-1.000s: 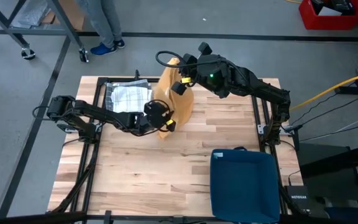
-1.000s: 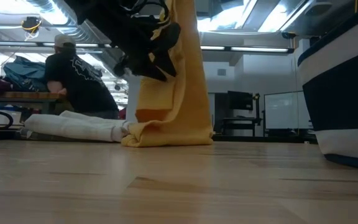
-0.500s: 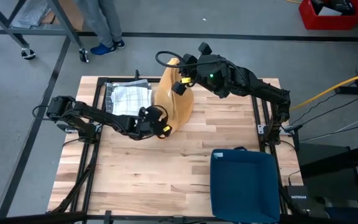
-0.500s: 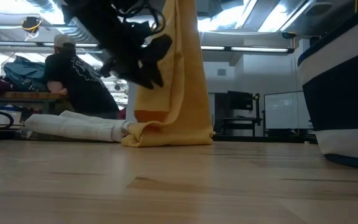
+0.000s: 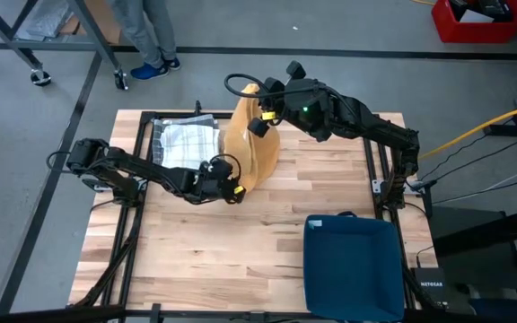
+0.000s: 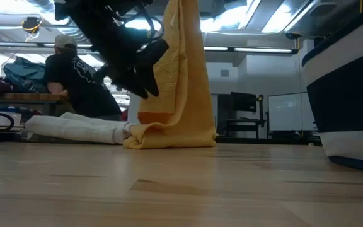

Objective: Fold towel
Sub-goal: Fold the yellow towel

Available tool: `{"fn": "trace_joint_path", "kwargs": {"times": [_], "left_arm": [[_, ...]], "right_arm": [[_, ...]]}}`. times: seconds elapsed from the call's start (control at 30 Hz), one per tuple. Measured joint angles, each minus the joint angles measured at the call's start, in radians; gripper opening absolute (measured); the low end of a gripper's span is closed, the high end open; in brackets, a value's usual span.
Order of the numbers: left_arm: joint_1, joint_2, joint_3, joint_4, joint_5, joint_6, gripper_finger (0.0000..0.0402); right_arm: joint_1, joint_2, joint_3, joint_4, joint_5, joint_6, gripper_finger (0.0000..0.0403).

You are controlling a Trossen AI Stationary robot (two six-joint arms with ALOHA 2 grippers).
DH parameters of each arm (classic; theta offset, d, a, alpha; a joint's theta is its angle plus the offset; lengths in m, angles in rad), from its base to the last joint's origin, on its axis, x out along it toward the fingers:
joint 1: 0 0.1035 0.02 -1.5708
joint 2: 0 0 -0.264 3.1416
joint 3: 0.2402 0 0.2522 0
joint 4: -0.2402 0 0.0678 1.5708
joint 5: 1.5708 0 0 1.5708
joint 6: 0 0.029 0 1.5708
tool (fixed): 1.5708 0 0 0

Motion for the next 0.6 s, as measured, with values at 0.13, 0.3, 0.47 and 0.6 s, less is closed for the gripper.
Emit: {"fn": "trace_joint_path", "kwargs": {"times": [0.13, 0.3, 0.47, 0.6], "left_arm": [[-0.002, -0.001, -0.024, 0.014, 0.133, -0.233, 0.0138], [-0.019, -0.001, -0.145, 0.182, 0.136, -0.481, 0.0138], [-0.018, -0.001, -0.302, 0.556, 0.044, -0.603, 0.0138], [0.004, 0.0, -0.379, 0.78, 0.014, -0.613, 0.0138]], "right_arm": [[0.0, 0.0, 0.0, 0.0, 0.0, 0.0, 0.0006], [0.0, 0.0, 0.0, -0.001, 0.0, -0.005, 0.0005], [0.0, 0.0, 0.0, -0.001, 0.0, -0.007, 0.0005], [0.0, 0.0, 0.0, 0.0, -0.014, -0.007, 0.0005]]}}
